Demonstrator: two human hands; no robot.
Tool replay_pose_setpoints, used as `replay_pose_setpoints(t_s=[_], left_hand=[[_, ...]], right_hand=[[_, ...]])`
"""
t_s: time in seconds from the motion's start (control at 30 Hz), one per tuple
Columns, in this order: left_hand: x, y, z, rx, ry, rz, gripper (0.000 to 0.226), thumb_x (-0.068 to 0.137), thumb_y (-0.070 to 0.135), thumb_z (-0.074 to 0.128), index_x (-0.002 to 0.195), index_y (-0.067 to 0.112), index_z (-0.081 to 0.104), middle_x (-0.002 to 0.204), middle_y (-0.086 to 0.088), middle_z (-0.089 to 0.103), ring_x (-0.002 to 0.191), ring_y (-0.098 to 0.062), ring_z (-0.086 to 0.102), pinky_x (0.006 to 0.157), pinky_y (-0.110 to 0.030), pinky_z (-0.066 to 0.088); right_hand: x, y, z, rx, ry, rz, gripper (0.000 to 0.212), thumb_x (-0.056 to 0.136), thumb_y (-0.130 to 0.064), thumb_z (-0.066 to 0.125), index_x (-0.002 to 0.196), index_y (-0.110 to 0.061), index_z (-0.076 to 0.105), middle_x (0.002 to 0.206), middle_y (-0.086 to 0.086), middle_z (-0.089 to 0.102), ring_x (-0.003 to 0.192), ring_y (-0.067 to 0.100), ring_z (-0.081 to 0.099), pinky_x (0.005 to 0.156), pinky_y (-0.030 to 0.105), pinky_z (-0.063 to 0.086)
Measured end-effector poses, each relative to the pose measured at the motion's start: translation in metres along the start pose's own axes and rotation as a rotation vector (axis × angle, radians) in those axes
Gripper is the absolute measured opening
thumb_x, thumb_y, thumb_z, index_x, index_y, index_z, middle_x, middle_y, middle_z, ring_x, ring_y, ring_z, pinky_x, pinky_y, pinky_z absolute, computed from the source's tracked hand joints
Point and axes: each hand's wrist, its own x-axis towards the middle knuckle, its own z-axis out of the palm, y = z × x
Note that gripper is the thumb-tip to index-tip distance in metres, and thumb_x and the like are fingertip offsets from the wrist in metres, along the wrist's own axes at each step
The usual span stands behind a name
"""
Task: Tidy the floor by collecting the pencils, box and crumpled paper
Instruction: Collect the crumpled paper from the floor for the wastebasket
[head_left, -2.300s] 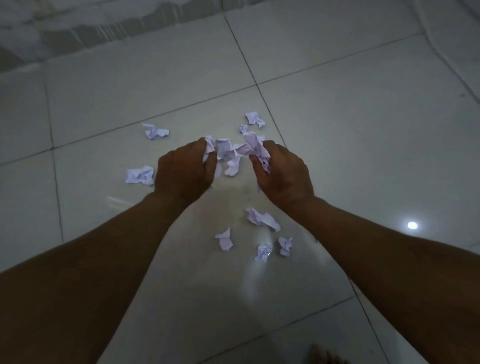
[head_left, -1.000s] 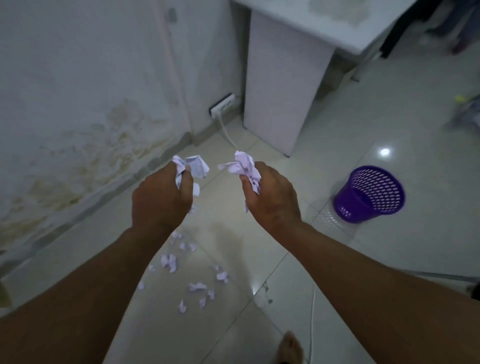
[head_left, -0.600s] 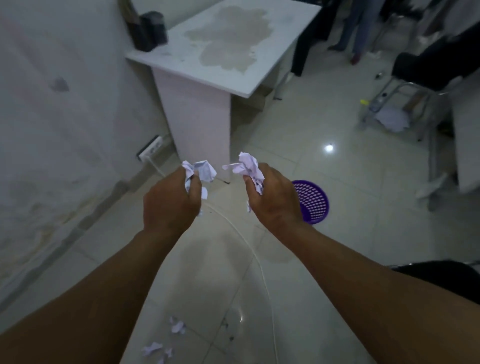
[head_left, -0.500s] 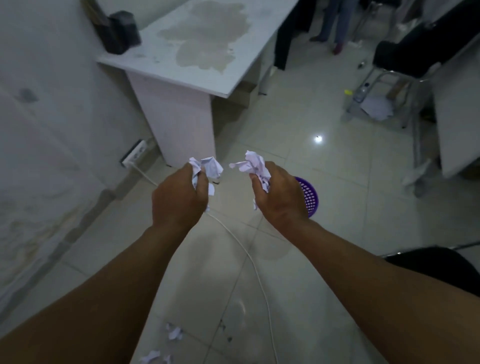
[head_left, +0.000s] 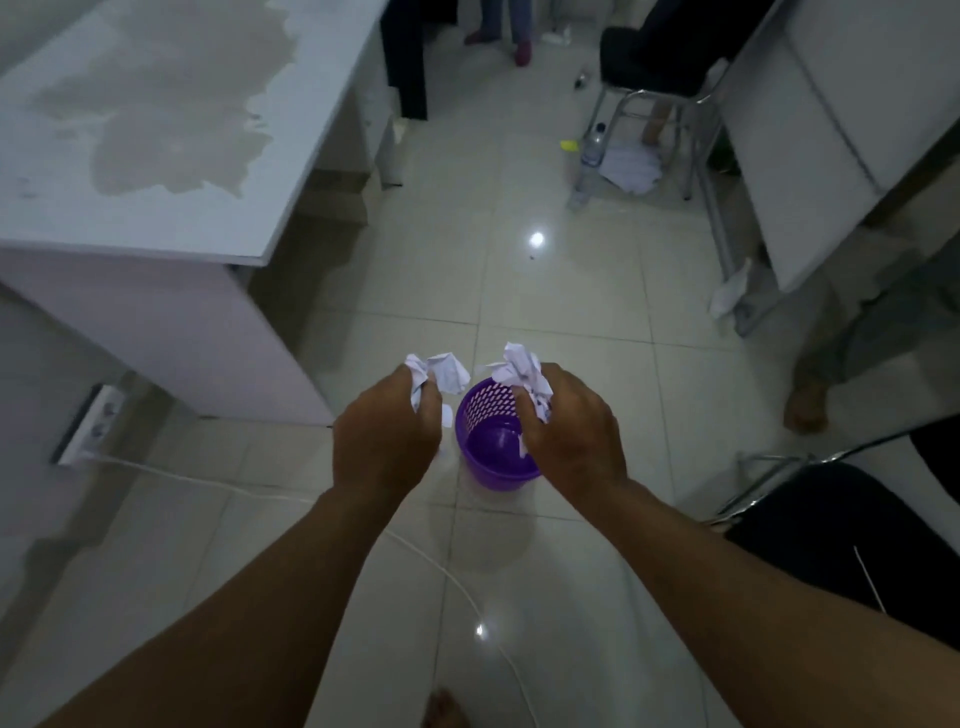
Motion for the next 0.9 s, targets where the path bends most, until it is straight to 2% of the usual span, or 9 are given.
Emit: replay_pose_setpoints(t_s=[0.1,0.27,0.4,0.53,0.63,0.7,0.8,0.9], left_hand=[[0.021,0.000,0.040,-0.024,-0.048,0.045,0.030,0.102,0.029,0.046,0.074,0.019,0.049,0.071,-0.002,0.063,0.059,-0.015,0.050,0.053,-0.022,0.032],[0.040,-0.006,0.121,-0.008,-0.114,0.033,0.025,0.102,0.029,0.046,0.080,0.020,0.052,0.071,0.005,0.058,0.061,-0.011,0.049,0.051,-0.013,0.025],[0.059,-0.021,0.190,-0.019,-0.143,-0.052,0.024,0.103,0.029,0.045,0.091,0.015,0.061,0.077,0.000,0.068,0.065,-0.017,0.060,0.057,-0.021,0.036],[0.072,-0.039,0.265,-0.025,-0.168,-0.134,0.022,0.103,0.028,0.045,0.083,0.021,0.051,0.073,0.002,0.063,0.061,-0.014,0.054,0.058,-0.023,0.039],[0.079,-0.054,0.318,-0.040,-0.183,-0.235,0.026,0.105,0.033,0.041,0.084,0.021,0.053,0.077,-0.003,0.069,0.063,-0.015,0.060,0.061,-0.027,0.048],[0.081,-0.065,0.348,-0.035,-0.189,-0.324,0.032,0.106,0.037,0.036,0.090,0.019,0.058,0.083,-0.005,0.071,0.070,-0.019,0.066,0.067,-0.031,0.054],[0.084,-0.081,0.386,-0.052,-0.219,-0.403,0.043,0.107,0.040,0.033,0.110,0.011,0.065,0.095,-0.009,0.074,0.083,-0.024,0.070,0.077,-0.039,0.060],[0.089,-0.093,0.411,-0.057,-0.243,-0.433,0.043,0.106,0.039,0.035,0.117,0.009,0.064,0.102,-0.010,0.073,0.090,-0.025,0.070,0.080,-0.038,0.059]], right_hand=[[0.021,0.030,0.021,-0.016,-0.003,0.010,0.019,0.095,-0.039,0.052,0.103,-0.023,0.058,0.086,-0.002,0.066,0.076,0.021,0.063,0.064,0.041,0.056],[0.055,0.090,0.064,-0.003,-0.063,0.064,0.019,0.096,-0.042,0.051,0.104,-0.025,0.056,0.087,-0.002,0.067,0.074,0.020,0.064,0.064,0.042,0.058],[0.076,0.143,0.109,0.013,-0.148,0.080,0.017,0.097,-0.034,0.055,0.104,-0.020,0.061,0.086,0.000,0.068,0.072,0.020,0.064,0.064,0.037,0.057],[0.089,0.197,0.157,0.040,-0.259,0.067,0.024,0.097,-0.029,0.057,0.116,-0.016,0.063,0.099,0.003,0.072,0.083,0.021,0.068,0.071,0.035,0.060],[0.099,0.232,0.194,0.050,-0.333,0.060,0.026,0.096,-0.028,0.059,0.118,-0.014,0.064,0.102,0.005,0.073,0.086,0.021,0.070,0.074,0.032,0.060],[0.104,0.249,0.213,0.056,-0.366,0.075,0.027,0.096,-0.028,0.059,0.118,-0.014,0.064,0.102,0.005,0.073,0.087,0.021,0.070,0.074,0.030,0.059],[0.110,0.271,0.242,0.050,-0.439,0.091,0.027,0.097,-0.028,0.058,0.119,-0.014,0.064,0.103,0.005,0.073,0.087,0.020,0.069,0.074,0.027,0.055],[0.117,0.285,0.263,0.042,-0.477,0.111,0.024,0.097,-0.029,0.057,0.115,-0.014,0.065,0.097,0.003,0.073,0.083,0.018,0.069,0.072,0.029,0.057]])
